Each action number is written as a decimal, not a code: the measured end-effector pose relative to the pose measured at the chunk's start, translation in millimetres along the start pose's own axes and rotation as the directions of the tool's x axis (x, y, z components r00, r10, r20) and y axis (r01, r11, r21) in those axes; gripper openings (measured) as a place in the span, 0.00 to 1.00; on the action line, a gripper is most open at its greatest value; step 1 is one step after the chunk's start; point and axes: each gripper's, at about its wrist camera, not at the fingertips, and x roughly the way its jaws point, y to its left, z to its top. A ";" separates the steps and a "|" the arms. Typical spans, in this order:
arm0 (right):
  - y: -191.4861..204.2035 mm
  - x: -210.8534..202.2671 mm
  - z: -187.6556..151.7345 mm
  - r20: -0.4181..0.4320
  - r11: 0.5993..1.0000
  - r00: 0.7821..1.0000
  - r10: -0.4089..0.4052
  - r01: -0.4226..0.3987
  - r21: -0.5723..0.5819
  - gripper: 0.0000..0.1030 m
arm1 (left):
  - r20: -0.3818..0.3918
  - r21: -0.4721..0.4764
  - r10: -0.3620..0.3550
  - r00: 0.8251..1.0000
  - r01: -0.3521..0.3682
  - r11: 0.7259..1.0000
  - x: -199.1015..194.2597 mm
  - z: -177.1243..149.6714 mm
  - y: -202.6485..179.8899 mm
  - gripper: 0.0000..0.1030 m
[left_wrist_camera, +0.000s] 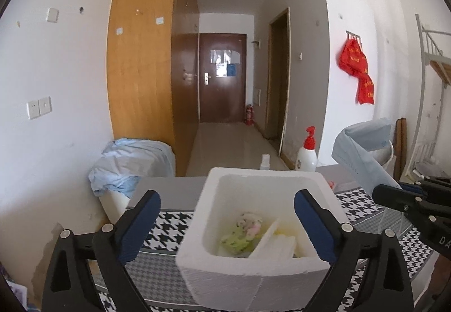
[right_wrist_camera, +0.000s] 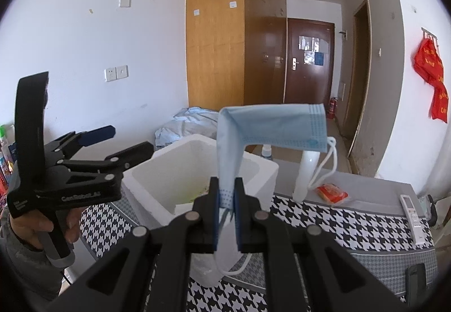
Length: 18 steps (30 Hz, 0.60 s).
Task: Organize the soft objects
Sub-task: 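Lower the blue mask into the box and open the right tool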
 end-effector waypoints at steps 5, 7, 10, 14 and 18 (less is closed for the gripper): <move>7.2 6.0 4.9 -0.004 1.000 1.000 0.023 -0.023 -0.015 0.11 | 0.021 0.007 0.026 0.999 -0.026 1.000 -10.4 -2.3 7.8 0.96; 9.8 8.8 5.5 -0.007 0.999 0.999 0.032 -0.032 -0.019 0.11 | 0.028 0.004 0.033 0.999 -0.033 0.999 -14.4 -3.3 11.1 0.96; 15.6 14.2 7.9 -0.015 0.999 0.999 0.042 -0.042 -0.025 0.11 | 0.040 0.000 0.048 0.998 -0.048 0.999 -19.8 -4.3 16.3 0.99; 19.5 21.1 10.3 -0.022 0.998 0.998 0.057 -0.058 -0.025 0.11 | 0.043 -0.010 0.065 0.997 -0.065 0.998 -23.8 -4.9 24.7 0.99; 24.1 27.7 12.7 -0.031 0.997 0.997 0.070 -0.071 -0.027 0.12 | 0.048 -0.015 0.086 0.995 -0.085 0.996 -28.7 -5.9 33.0 0.99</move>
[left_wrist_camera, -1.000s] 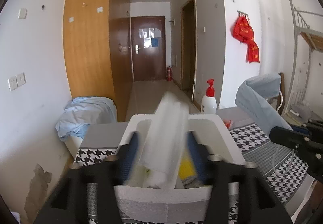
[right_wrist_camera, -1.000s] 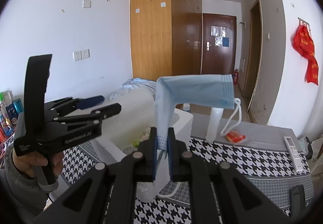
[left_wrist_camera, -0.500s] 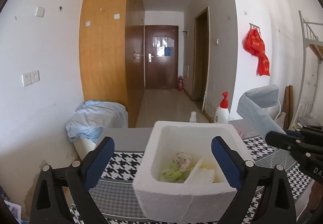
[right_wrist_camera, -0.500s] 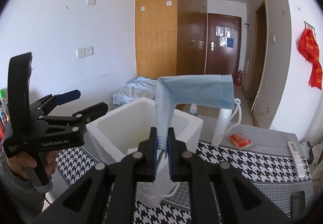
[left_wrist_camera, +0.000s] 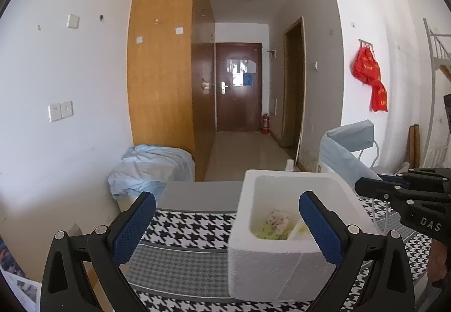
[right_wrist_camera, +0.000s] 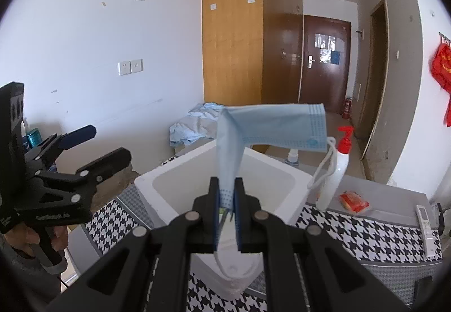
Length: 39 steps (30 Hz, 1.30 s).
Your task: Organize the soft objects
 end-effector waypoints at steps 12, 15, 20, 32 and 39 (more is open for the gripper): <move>8.6 27.9 2.2 -0.058 1.000 0.998 0.028 -0.028 -0.004 0.12 | -0.009 -0.022 0.035 0.999 -0.035 0.999 -6.3 -8.8 18.3 0.99; 8.8 33.5 1.1 -0.080 1.000 0.997 0.021 -0.021 0.001 0.12 | -0.013 -0.028 0.038 0.999 -0.039 0.999 -6.9 -10.9 20.1 0.99; 11.8 38.5 -2.3 -0.112 1.000 0.993 0.024 -0.024 0.002 0.44 | -0.018 -0.037 0.040 0.999 -0.041 0.998 -8.2 -12.7 21.5 0.99; 20.7 17.4 -3.6 -0.089 1.000 0.996 0.022 -0.024 -0.017 0.53 | -0.006 -0.037 0.032 0.999 -0.033 0.999 -16.8 -12.3 20.2 0.99; 20.1 -8.0 -5.2 -0.039 1.000 0.999 0.004 -0.004 -0.012 0.63 | 0.009 -0.030 0.014 1.000 -0.014 0.999 -29.7 -9.9 11.0 0.99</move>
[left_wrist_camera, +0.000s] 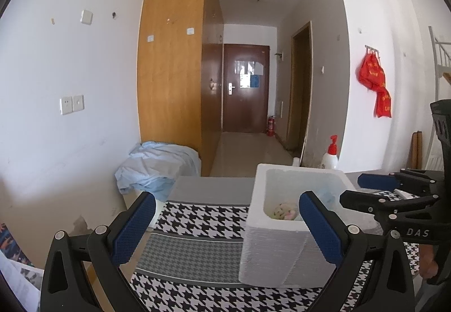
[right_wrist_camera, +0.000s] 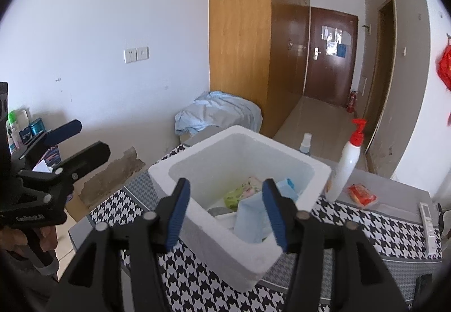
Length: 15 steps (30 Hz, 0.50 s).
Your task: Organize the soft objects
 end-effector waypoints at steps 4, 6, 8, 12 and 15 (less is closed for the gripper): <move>-2.2 -22.5 -3.9 0.050 1.000 0.999 -0.018 0.017 0.013 0.74 | 0.015 0.009 -0.022 1.000 0.022 1.000 -10.2 0.9 -8.3 0.99; -4.1 -33.3 -6.7 0.069 0.999 0.997 -0.037 0.036 0.025 0.77 | 0.017 0.013 -0.034 0.999 0.034 0.999 -14.4 1.1 -13.1 0.99; -6.6 -42.1 -9.9 0.083 0.999 0.996 -0.046 0.043 0.032 0.81 | 0.020 0.021 -0.044 0.999 0.044 0.999 -17.3 2.1 -18.6 0.99; -10.6 -61.5 -15.7 0.128 0.996 0.988 -0.081 0.076 0.045 0.92 | 0.025 0.031 -0.063 0.998 0.062 0.998 -24.8 2.8 -28.3 0.99; -12.8 -71.9 -18.5 0.150 0.995 0.985 -0.090 0.083 0.053 0.94 | 0.033 0.032 -0.072 0.997 0.071 0.997 -29.9 4.3 -33.3 0.99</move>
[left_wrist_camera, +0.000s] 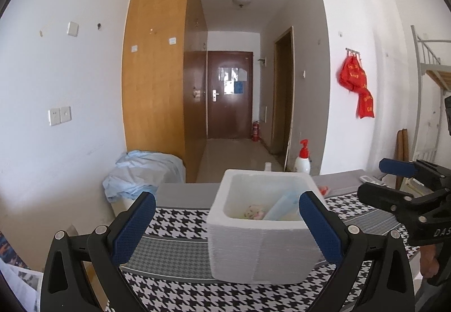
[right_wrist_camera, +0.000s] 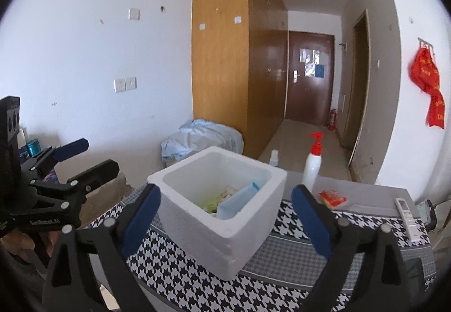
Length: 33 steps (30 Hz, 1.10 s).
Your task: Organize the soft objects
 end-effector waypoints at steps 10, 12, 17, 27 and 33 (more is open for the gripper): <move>-5.7 -29.0 -12.5 0.042 0.999 0.998 -0.041 0.042 -0.003 0.95 | 0.020 0.025 -0.038 0.999 0.037 0.999 -15.7 1.6 -19.2 0.99; -7.6 -34.4 -16.1 0.050 0.999 0.998 -0.045 0.045 -0.002 0.95 | 0.020 0.027 -0.046 0.999 0.045 0.999 -18.9 -0.3 -22.7 0.99; -10.7 -48.3 -26.0 0.071 0.998 0.996 -0.055 0.055 0.003 0.95 | 0.032 0.035 -0.072 0.997 0.071 0.997 -27.5 -4.0 -31.7 0.99; -15.3 -70.3 -47.6 0.130 0.996 0.988 -0.087 0.084 0.025 0.95 | 0.083 0.041 -0.082 0.993 0.079 0.996 -44.2 -20.9 -44.1 0.99; -23.3 -72.7 -60.4 0.112 0.991 0.985 -0.127 0.121 0.058 0.95 | 0.084 0.047 -0.093 0.992 0.089 0.995 -45.9 -32.7 -50.7 0.99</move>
